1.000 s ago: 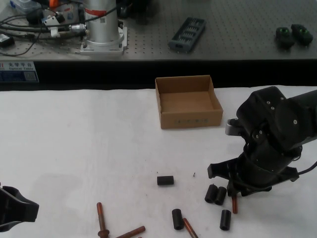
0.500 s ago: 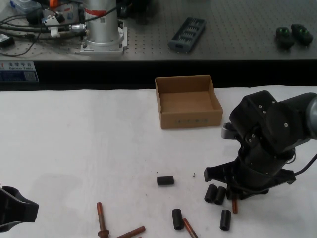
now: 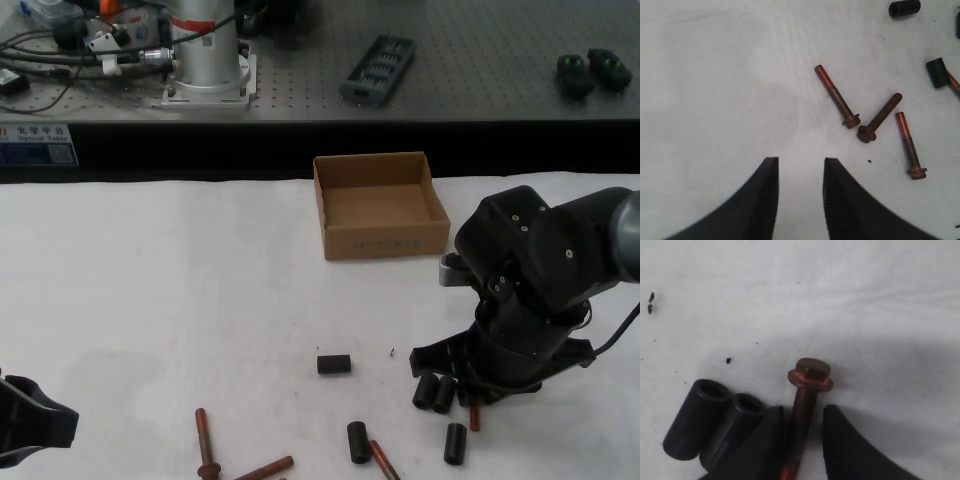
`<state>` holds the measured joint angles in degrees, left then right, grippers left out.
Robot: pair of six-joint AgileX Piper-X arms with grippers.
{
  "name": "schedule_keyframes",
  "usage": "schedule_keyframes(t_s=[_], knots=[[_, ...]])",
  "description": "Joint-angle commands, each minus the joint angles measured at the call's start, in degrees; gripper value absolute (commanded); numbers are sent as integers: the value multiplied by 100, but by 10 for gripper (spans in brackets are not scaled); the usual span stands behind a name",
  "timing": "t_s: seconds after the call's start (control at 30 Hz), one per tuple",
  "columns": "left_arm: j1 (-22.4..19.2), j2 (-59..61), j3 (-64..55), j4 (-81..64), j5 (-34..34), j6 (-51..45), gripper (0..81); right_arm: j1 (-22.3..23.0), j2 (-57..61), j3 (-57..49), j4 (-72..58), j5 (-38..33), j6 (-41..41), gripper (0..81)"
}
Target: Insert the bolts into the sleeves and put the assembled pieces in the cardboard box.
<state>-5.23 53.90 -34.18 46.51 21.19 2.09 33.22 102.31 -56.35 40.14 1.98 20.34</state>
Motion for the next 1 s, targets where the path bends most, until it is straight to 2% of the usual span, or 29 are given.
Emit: schedule_keyframes(t_s=[0.0, 0.23, 0.53, 0.97], knots=[[-7, 17, -34, 22, -33, 87, 231, 10, 148, 74, 413, 73, -115, 208], [-7, 17, -34, 69, -33, 87, 231, 10, 148, 74, 498, 139, -366, 61], [-7, 6, -34, 143, -33, 87, 231, 10, 148, 74, 518, 136, -366, 59], [-7, 6, -34, 143, -33, 87, 231, 10, 148, 74, 492, 392, -882, 59]])
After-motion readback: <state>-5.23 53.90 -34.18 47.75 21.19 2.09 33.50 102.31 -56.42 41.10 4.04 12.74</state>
